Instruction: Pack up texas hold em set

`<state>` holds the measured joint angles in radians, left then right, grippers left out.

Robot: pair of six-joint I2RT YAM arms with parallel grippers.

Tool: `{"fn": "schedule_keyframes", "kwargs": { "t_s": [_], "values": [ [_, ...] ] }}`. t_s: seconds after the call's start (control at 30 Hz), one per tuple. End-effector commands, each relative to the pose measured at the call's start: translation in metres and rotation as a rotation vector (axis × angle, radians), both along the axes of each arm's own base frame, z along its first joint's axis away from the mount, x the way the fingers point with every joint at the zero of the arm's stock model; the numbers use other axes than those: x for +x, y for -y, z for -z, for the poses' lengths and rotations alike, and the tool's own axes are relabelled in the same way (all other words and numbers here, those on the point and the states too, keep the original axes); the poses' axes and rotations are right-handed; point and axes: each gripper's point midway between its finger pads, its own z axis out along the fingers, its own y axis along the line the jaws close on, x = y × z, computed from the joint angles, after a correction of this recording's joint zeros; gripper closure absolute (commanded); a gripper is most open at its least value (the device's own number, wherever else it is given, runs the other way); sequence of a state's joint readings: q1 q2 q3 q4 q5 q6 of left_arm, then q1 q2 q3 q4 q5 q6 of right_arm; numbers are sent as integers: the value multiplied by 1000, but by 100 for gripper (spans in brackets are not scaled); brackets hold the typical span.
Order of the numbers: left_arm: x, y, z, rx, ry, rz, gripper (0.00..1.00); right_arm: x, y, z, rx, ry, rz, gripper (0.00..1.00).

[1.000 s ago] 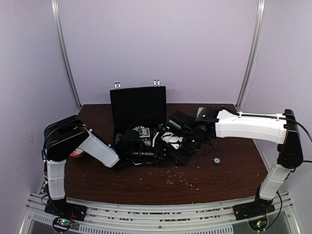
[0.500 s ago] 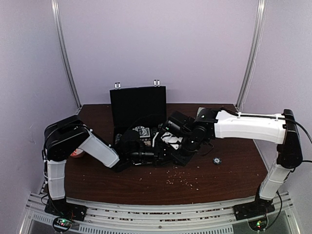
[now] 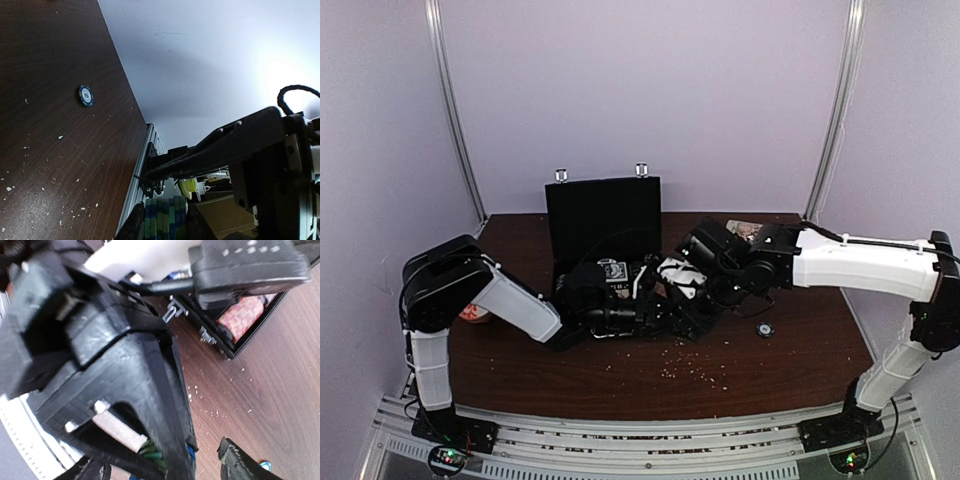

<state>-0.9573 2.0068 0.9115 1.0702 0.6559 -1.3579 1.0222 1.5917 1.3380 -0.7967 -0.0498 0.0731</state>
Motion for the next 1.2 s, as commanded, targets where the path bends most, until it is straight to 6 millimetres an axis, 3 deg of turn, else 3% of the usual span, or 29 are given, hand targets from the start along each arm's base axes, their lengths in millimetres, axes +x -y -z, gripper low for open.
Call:
{"fn": "schedule_keyframes", "kwargs": {
  "t_s": [0.0, 0.3, 0.47, 0.5, 0.57, 0.7, 0.77, 0.87, 1.17],
  "values": [
    [20, -15, -18, 5, 135, -67, 100, 11, -3, -39, 134, 101, 32, 24],
    [103, -72, -16, 458, 503, -236, 100, 30, 30, -83, 348, 288, 176, 21],
    [144, -80, -37, 578, 697, -163, 100, 34, 37, -94, 460, 334, 179, 21],
    [156, -78, -55, 609, 766, -167, 100, 34, 39, -95, 471, 339, 174, 20],
    [170, -85, -67, 708, 874, -161, 100, 35, 42, -96, 487, 352, 173, 21],
    [181, -93, -102, 733, 1058, -127, 100, 37, 52, -100, 545, 365, 180, 21],
    [184, -97, -106, 747, 1107, -111, 100, 38, 56, -109, 595, 385, 191, 21],
    [182, -98, -93, 762, 1156, -54, 100, 39, 60, -118, 631, 415, 201, 21],
    [178, -85, -14, 780, 1128, 154, 100, 28, 68, -128, 752, 480, 187, 21]
  ]
}}
